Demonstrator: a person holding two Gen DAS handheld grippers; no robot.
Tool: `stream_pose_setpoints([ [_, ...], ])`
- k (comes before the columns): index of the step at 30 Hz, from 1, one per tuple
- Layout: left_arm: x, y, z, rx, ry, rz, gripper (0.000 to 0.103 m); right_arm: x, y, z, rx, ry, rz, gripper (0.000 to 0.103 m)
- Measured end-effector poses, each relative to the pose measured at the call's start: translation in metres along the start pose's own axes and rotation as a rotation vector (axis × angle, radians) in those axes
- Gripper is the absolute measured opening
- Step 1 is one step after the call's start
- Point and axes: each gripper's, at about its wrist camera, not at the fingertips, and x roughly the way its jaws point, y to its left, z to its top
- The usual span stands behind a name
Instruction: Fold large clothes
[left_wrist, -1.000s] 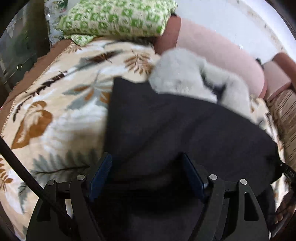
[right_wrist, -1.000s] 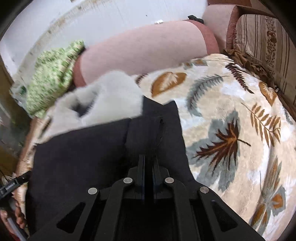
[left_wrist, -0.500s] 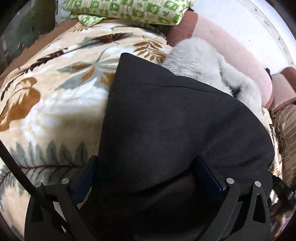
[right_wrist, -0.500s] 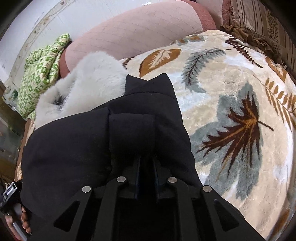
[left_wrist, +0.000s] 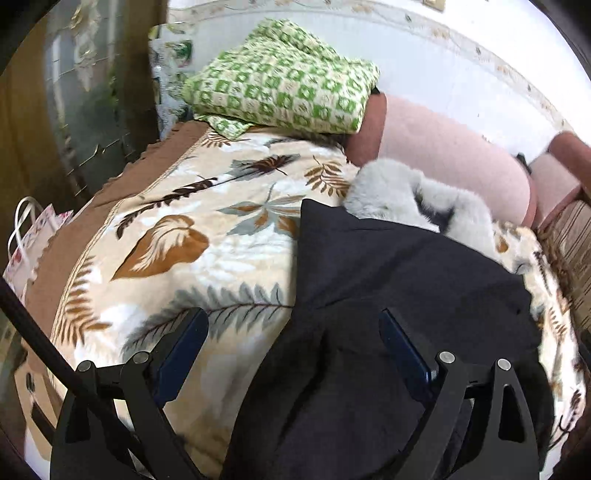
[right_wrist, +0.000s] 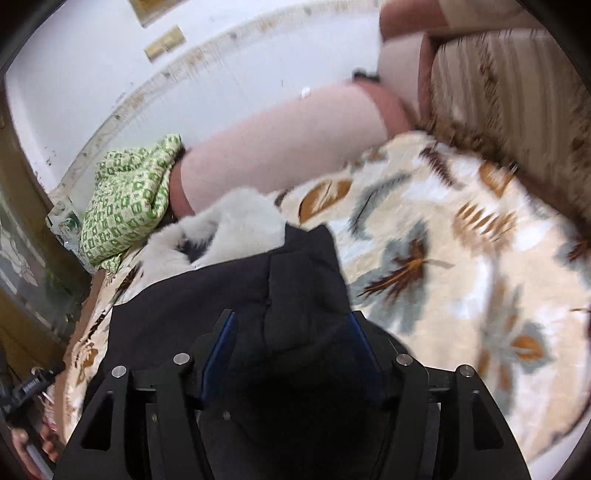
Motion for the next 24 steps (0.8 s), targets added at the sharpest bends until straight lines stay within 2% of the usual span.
stream_pose_setpoints([
  [3, -0.023, 0.007, -0.01, -0.046, -0.008, -0.035, 0.093, -0.05, 0.003, -0.006, -0.038, -0.134, -0.105, 0.083],
  [6, -0.041, 0.007, -0.02, -0.057, -0.015, -0.047, 0.093, -0.092, 0.009, -0.012, -0.065, -0.262, -0.167, 0.09],
  [10, -0.062, 0.003, -0.035, -0.024, -0.039, -0.036, 0.093, -0.135, 0.024, -0.018, -0.115, -0.367, -0.186, 0.09],
  [13, -0.077, 0.002, -0.049, -0.002, -0.064, -0.018, 0.093, -0.156, 0.036, -0.027, -0.139, -0.417, -0.169, 0.092],
  [15, -0.08, 0.002, -0.054, 0.013, -0.064, -0.012, 0.093, -0.163, 0.041, -0.035, -0.152, -0.424, -0.14, 0.094],
  [18, -0.081, 0.002, -0.062, 0.026, -0.052, -0.004, 0.093, -0.158, 0.042, -0.046, -0.155, -0.372, -0.1, 0.094],
  [24, -0.081, 0.005, -0.075, 0.054, -0.04, 0.038, 0.093, -0.154, 0.021, -0.061, -0.09, -0.322, -0.091, 0.095],
])
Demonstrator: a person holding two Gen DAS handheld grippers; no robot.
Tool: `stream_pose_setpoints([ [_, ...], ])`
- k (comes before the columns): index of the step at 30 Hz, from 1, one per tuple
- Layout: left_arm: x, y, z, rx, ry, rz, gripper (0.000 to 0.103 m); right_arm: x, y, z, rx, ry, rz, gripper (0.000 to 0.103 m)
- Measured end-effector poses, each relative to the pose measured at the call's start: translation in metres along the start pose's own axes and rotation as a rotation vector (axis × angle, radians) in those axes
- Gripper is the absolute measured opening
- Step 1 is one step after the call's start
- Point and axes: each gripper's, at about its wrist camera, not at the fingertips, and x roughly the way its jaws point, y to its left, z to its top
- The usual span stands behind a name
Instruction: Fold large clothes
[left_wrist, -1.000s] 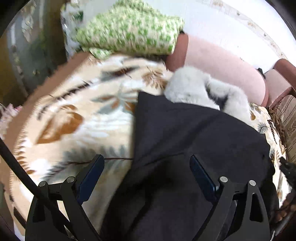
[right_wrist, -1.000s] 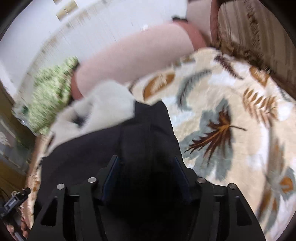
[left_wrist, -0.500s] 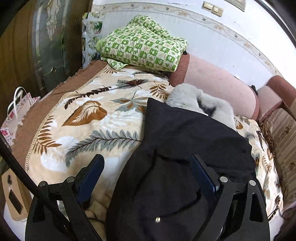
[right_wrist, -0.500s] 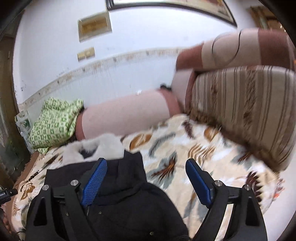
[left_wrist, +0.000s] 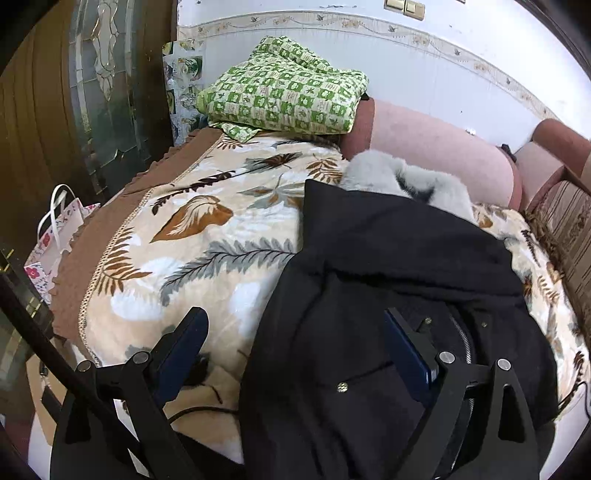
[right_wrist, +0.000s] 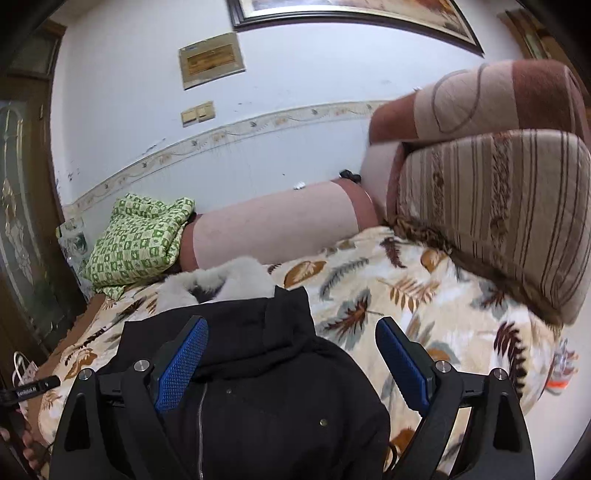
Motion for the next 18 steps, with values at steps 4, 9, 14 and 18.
stream_pose_setpoints([
  [4, 0.003, 0.0, -0.004, 0.007, 0.014, 0.013, 0.093, -0.002, -0.014, -0.004, 0.04, 0.009, -0.017, 0.095],
  [9, 0.007, -0.002, -0.007, 0.023, 0.024, 0.029, 0.093, 0.004, -0.026, -0.01, 0.058, 0.037, -0.038, 0.095],
  [14, 0.015, -0.006, -0.011, 0.047, 0.039, 0.048, 0.093, 0.017, -0.033, -0.018, 0.068, 0.079, -0.047, 0.095],
  [18, 0.026, -0.007, -0.013, 0.056, 0.059, 0.06, 0.093, 0.029, -0.038, -0.025, 0.07, 0.117, -0.061, 0.095],
])
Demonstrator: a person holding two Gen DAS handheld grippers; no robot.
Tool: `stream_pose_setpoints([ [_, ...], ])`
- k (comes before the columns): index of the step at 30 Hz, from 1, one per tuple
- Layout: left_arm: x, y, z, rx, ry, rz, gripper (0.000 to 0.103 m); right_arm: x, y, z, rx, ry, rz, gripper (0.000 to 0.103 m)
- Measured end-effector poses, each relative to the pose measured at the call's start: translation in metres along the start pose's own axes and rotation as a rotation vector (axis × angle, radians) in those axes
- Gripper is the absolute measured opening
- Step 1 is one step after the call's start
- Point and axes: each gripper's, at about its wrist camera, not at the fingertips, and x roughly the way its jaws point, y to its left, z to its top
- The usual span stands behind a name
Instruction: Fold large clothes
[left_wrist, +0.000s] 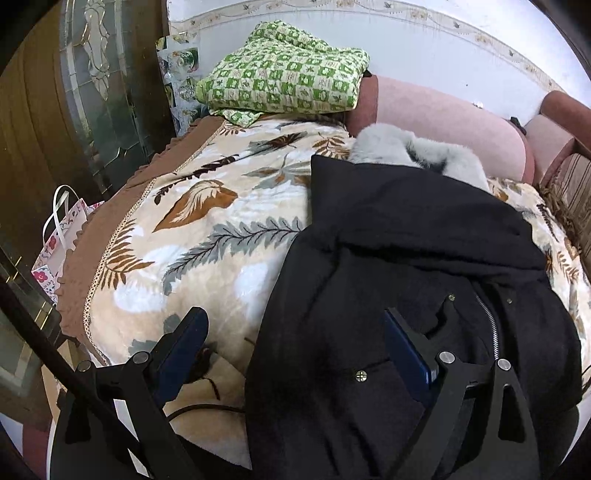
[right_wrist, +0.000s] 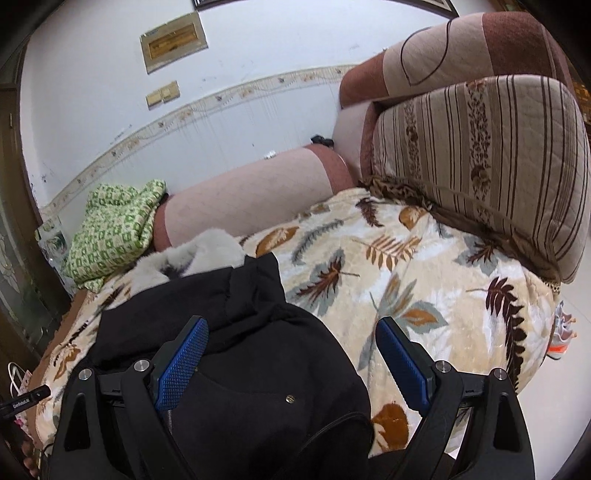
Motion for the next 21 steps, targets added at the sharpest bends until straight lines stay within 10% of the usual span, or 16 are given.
stream_pose_setpoints([
  [10, 0.038, 0.014, 0.005, 0.008, 0.064, 0.007, 0.093, 0.048, -0.024, -0.011, 0.053, 0.155, -0.01, 0.095],
  [21, 0.124, 0.075, 0.007, -0.29, 0.33, -0.419, 0.093, 0.136, -0.067, -0.01, 0.132, 0.421, 0.059, 0.094],
])
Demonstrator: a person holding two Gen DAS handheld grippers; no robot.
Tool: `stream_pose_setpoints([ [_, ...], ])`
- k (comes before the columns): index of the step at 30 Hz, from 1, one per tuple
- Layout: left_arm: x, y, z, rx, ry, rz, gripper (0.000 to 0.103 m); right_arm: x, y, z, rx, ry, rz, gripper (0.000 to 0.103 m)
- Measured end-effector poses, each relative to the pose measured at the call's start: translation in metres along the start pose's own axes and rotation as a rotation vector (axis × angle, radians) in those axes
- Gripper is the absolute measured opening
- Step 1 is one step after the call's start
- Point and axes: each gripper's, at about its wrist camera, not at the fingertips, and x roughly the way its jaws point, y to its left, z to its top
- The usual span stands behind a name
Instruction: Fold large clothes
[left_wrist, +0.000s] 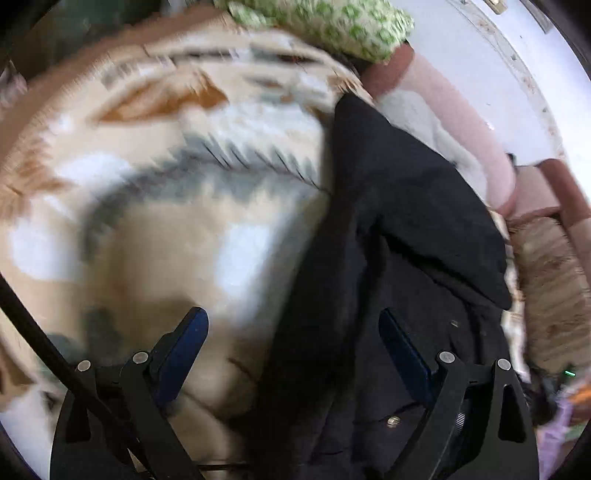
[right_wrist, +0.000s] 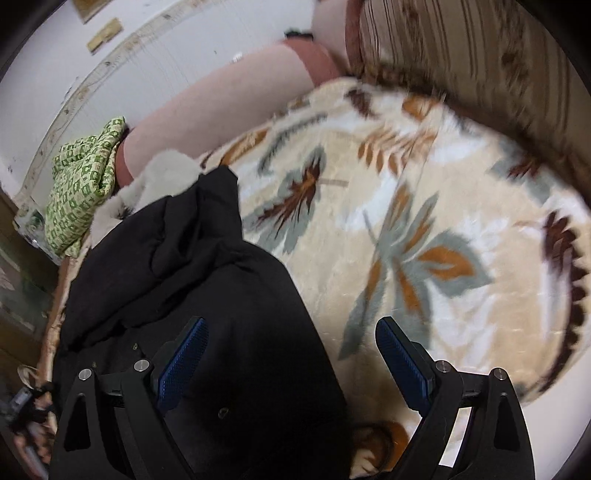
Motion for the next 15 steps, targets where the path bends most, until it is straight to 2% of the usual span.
stream_pose_setpoints([
  [4, 0.015, -0.006, -0.011, -0.013, 0.087, -0.181, 0.089, 0.025, -0.015, 0.002, 0.079, 0.108, 0.091, 0.094],
  [7, 0.016, -0.015, -0.019, 0.038, 0.074, -0.184, 0.088, 0.035, -0.022, -0.002, 0.112, 0.164, 0.153, 0.094],
  [8, 0.015, -0.016, -0.021, 0.043, 0.073, -0.187, 0.084, 0.033, -0.024, -0.004, 0.11, 0.159, 0.169, 0.094],
  [11, 0.01, -0.013, -0.028, 0.021, 0.071, -0.215, 0.079, 0.031, -0.027, -0.008, 0.122, 0.192, 0.239, 0.094],
  [14, 0.002, -0.005, -0.036, -0.01, 0.057, -0.259, 0.078, 0.032, -0.028, -0.017, 0.134, 0.265, 0.351, 0.094],
  [15, 0.003, -0.002, -0.037, -0.02, 0.057, -0.272, 0.078, 0.031, -0.027, -0.019, 0.127, 0.271, 0.362, 0.094],
])
